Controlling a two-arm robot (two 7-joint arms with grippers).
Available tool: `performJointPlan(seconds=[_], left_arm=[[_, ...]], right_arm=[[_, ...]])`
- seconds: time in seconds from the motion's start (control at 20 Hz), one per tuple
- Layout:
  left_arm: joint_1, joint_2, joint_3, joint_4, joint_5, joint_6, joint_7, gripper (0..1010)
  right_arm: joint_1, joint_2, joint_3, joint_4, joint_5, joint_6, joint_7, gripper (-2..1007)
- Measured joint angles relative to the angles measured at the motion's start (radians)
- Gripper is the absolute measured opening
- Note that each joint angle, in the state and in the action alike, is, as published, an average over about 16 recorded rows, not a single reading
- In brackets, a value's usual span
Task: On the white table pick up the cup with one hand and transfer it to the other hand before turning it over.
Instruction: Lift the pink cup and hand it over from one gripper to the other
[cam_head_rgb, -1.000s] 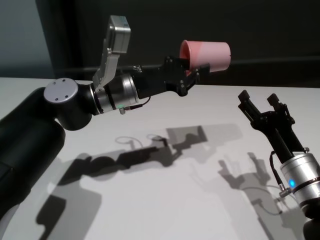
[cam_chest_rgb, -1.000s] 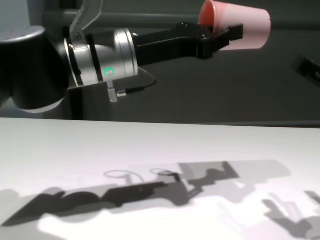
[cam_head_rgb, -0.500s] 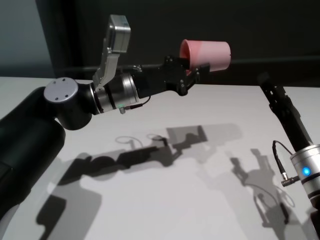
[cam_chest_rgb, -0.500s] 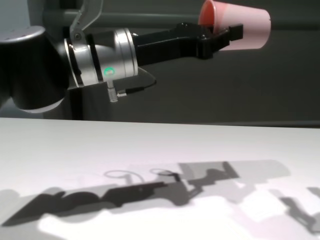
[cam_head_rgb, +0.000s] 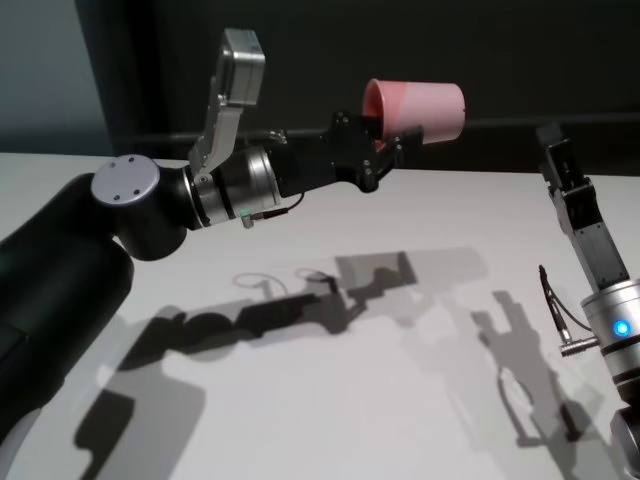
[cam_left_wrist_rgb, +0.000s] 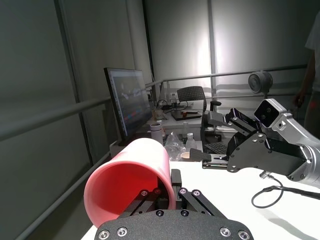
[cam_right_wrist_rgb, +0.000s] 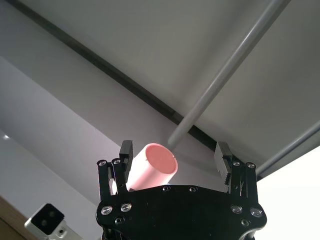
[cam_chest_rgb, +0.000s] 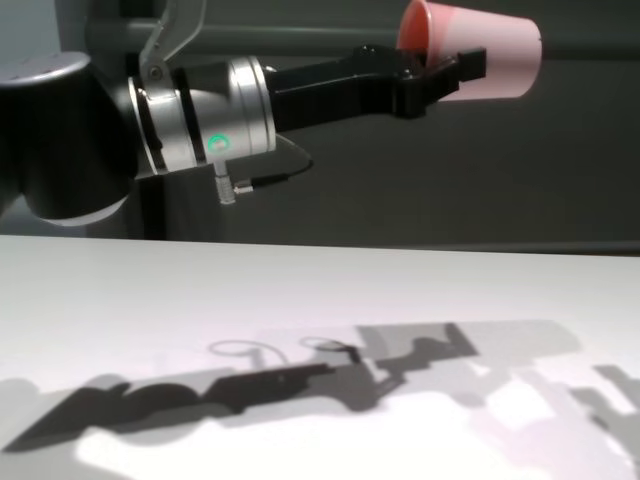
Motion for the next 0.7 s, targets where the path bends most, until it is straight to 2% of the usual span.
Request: performJointPlan(seconds=[0.4, 0.7], left_arm=[[0.000, 0.000, 0.000, 0.000, 0.000, 0.000, 0.000, 47], [0.000, 0.000, 0.000, 0.000, 0.000, 0.000, 0.000, 48]], right_arm=[[0.071, -0.033, 0.014, 0.117, 0.201, 0.091, 0.074, 1002], [0.125, -0.049, 0.012, 0.202, 0.300, 0.137, 0.113, 1002]])
